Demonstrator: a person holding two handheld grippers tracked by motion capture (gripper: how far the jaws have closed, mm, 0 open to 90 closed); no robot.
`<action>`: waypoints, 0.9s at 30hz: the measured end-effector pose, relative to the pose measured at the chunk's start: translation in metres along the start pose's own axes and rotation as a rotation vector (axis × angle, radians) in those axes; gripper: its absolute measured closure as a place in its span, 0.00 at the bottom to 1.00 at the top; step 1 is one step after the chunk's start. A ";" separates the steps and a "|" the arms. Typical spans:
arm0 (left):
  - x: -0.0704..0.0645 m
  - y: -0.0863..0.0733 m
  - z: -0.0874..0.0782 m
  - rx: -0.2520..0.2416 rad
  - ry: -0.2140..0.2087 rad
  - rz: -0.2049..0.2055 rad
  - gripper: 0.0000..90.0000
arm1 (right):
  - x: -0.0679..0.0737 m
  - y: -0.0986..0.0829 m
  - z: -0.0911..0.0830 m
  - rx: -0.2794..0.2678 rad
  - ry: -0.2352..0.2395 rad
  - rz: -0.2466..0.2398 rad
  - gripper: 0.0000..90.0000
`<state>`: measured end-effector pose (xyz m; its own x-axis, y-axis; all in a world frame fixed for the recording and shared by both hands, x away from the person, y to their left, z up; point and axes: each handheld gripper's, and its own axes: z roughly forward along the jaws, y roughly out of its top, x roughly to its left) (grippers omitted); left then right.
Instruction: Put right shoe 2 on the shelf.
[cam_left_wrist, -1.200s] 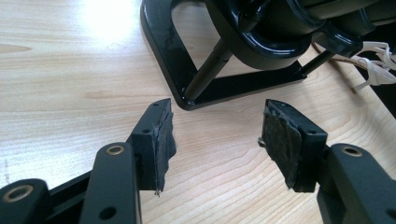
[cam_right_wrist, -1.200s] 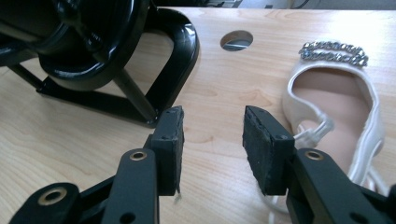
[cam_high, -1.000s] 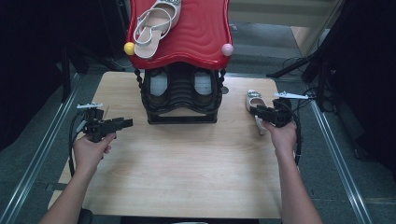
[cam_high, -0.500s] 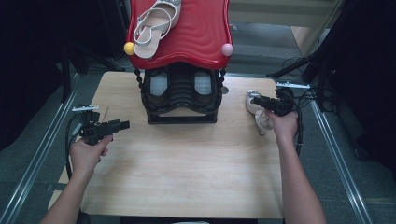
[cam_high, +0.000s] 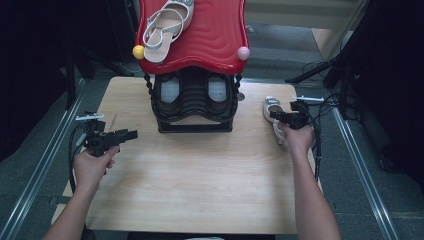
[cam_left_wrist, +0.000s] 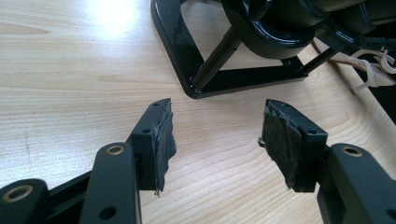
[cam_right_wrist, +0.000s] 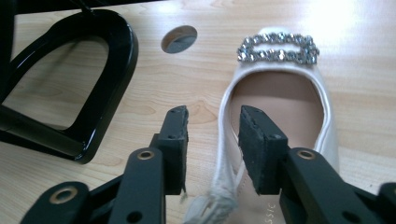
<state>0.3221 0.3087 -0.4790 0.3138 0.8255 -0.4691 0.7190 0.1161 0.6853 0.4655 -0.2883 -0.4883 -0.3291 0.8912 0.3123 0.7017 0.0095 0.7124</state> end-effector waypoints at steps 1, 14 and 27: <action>0.000 0.000 0.001 0.003 0.002 0.008 0.48 | -0.001 -0.001 0.001 -0.001 -0.001 0.009 0.75; 0.001 0.000 0.000 -0.005 -0.009 -0.004 0.49 | 0.004 0.000 0.008 0.072 -0.054 -0.038 0.92; 0.003 0.000 0.000 -0.005 -0.008 -0.003 0.49 | 0.000 0.001 0.007 0.071 -0.044 0.001 0.98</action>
<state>0.3229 0.3110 -0.4799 0.3161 0.8208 -0.4758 0.7172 0.1215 0.6862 0.4702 -0.2850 -0.4917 -0.3012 0.9102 0.2841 0.7456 0.0391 0.6652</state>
